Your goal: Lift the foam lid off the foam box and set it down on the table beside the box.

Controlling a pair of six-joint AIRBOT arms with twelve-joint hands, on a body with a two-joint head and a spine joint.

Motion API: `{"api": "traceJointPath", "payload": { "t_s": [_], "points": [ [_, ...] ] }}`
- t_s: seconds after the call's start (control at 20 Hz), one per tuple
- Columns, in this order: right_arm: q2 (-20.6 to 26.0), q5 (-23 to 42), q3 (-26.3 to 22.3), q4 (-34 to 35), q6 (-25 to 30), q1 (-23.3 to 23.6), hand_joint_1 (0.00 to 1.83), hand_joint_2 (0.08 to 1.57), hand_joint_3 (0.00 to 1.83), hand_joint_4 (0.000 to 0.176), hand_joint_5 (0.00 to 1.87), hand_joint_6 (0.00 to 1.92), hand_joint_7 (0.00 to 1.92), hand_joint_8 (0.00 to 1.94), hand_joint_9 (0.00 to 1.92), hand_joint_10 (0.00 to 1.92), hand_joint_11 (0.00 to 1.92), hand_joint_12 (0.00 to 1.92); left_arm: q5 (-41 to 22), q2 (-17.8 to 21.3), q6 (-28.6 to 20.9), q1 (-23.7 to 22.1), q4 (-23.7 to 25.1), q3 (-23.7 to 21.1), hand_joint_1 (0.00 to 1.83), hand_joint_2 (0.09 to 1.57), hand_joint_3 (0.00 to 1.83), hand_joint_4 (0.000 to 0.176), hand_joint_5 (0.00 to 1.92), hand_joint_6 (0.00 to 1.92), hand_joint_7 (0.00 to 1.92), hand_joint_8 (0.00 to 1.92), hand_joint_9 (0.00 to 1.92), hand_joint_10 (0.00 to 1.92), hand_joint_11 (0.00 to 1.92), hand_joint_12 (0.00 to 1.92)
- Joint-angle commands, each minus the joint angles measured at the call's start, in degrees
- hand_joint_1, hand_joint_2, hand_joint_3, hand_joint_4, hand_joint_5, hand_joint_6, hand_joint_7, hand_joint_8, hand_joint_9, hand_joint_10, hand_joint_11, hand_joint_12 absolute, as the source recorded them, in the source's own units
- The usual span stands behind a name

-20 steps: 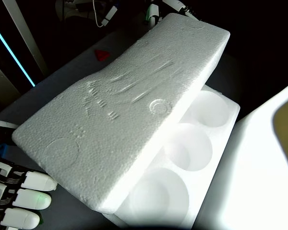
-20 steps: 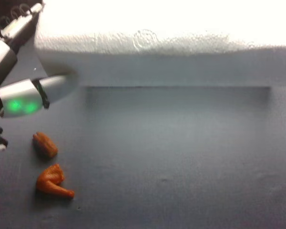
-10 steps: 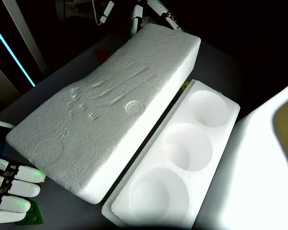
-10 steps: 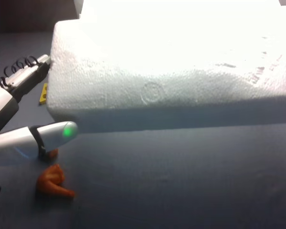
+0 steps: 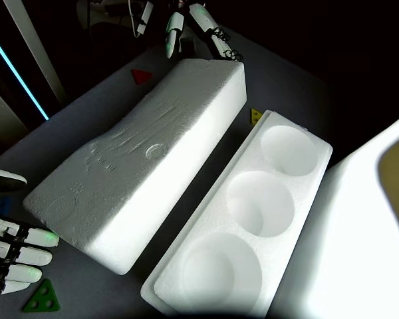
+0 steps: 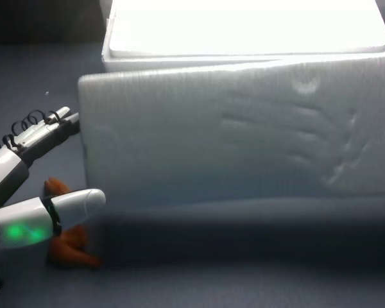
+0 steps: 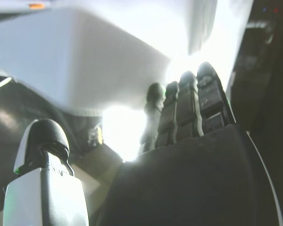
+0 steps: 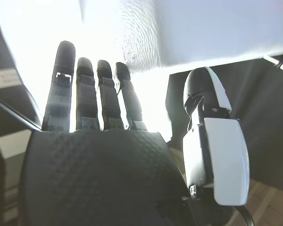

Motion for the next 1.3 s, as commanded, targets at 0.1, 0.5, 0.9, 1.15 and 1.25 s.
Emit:
{"api": "traceJointPath", "payload": {
  "t_s": [0.1,0.5,0.9,1.15,1.25],
  "points": [
    [-1.0,3.9,1.5,0.4,0.6,0.7,0.40,1.20,0.00,0.000,0.20,0.01,0.07,0.00,0.05,0.06,0.00,0.95,-4.7,-1.5,-0.9,-0.4,-0.3,1.2,0.40,1.03,0.00,0.025,0.16,0.01,0.00,0.00,0.00,0.00,0.00,0.00],
    [-4.1,-1.8,5.0,1.8,1.3,2.7,0.45,1.19,0.00,0.000,0.00,0.00,0.00,0.00,0.00,0.00,0.00,0.69,-1.3,-3.5,-1.3,-1.9,-1.2,4.0,0.41,1.04,0.00,0.017,0.00,0.00,0.00,0.00,0.00,0.00,0.00,0.00],
    [1.6,4.3,2.5,-1.2,-1.8,4.4,0.26,1.19,0.00,0.013,0.00,0.00,0.00,0.00,0.00,0.00,0.00,0.00,-6.5,1.7,2.6,-3.8,0.7,2.4,0.29,1.07,0.01,0.061,0.00,0.00,0.00,0.00,0.00,0.00,0.00,0.00],
    [4.0,3.7,2.7,-8.0,-5.4,9.1,0.26,1.21,0.01,0.028,0.00,0.00,0.00,0.00,0.00,0.00,0.02,0.01,-4.6,3.9,4.7,-9.9,7.2,3.7,0.29,1.11,0.02,0.063,0.00,0.00,0.00,0.00,0.00,0.00,0.00,0.00],
    [4.0,0.7,3.5,-11.7,-6.2,13.3,0.29,1.23,0.02,0.007,0.00,0.00,0.00,0.00,0.00,0.00,0.01,0.01,-2.0,4.1,4.9,-14.2,10.7,5.0,0.26,1.11,0.01,0.076,0.00,0.00,0.00,0.00,0.00,0.00,0.00,0.00]
  ]
}}
